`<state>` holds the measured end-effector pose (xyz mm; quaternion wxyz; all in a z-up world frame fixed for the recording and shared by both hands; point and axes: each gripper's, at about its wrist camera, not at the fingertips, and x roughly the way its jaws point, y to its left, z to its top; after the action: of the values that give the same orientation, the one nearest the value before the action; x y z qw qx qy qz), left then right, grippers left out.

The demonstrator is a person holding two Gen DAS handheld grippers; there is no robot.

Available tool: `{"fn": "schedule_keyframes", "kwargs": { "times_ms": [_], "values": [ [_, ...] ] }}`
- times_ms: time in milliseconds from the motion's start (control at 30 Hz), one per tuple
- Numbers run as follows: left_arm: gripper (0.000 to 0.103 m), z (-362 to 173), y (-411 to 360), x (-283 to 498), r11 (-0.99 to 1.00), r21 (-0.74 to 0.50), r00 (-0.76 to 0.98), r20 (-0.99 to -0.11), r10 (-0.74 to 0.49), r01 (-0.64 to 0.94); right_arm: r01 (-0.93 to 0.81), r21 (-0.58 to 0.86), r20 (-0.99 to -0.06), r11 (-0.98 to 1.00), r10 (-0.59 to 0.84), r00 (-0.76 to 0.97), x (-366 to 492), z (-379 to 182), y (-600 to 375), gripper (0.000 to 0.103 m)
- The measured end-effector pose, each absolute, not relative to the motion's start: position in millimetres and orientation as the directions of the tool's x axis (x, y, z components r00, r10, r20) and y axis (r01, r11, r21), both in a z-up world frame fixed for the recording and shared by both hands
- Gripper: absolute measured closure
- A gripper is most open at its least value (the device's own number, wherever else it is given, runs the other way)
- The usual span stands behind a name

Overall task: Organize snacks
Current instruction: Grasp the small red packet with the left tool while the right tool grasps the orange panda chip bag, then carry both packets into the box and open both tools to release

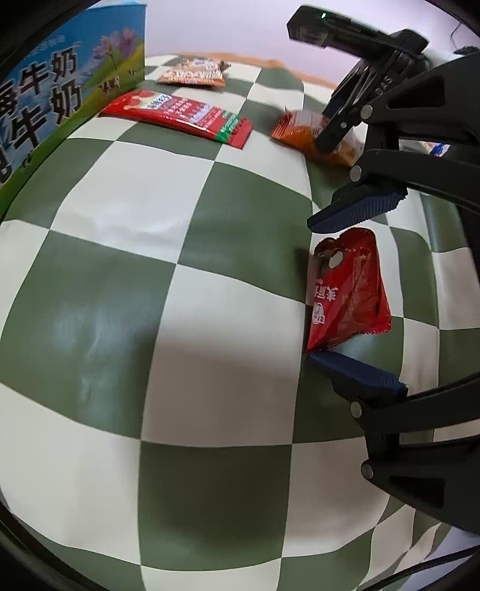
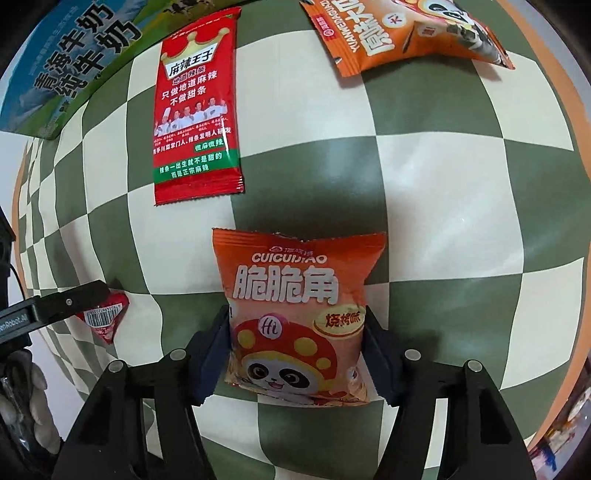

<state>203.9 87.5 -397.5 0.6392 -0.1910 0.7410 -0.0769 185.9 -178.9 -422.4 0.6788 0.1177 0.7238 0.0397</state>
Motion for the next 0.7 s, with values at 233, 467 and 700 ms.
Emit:
{"fn": "schedule_keyframes", "kwargs": {
  "times_ms": [233,467,700],
  "values": [
    [0.039,-397.6,60.3,199.5,0.956,-0.289,-0.149,-0.945,-0.293,-0.046,0.119,0.222,-0.971,0.968,0.230,-0.064,210.9,-436.5,-208.7,0.030],
    [0.051,-392.3,38.2,197.2,0.984,-0.177,-0.077,-0.981,-0.177,-0.009,0.071,0.196,-0.979,0.978,0.199,-0.046,213.9,-429.9,-204.5,0.043],
    [0.054,-358.4,31.7,208.0,0.986,-0.166,-0.004,-0.986,-0.166,0.012,0.065,0.226,-0.974,0.972,0.228,-0.011,213.3,-415.1,-205.5,0.047]
  ]
}}
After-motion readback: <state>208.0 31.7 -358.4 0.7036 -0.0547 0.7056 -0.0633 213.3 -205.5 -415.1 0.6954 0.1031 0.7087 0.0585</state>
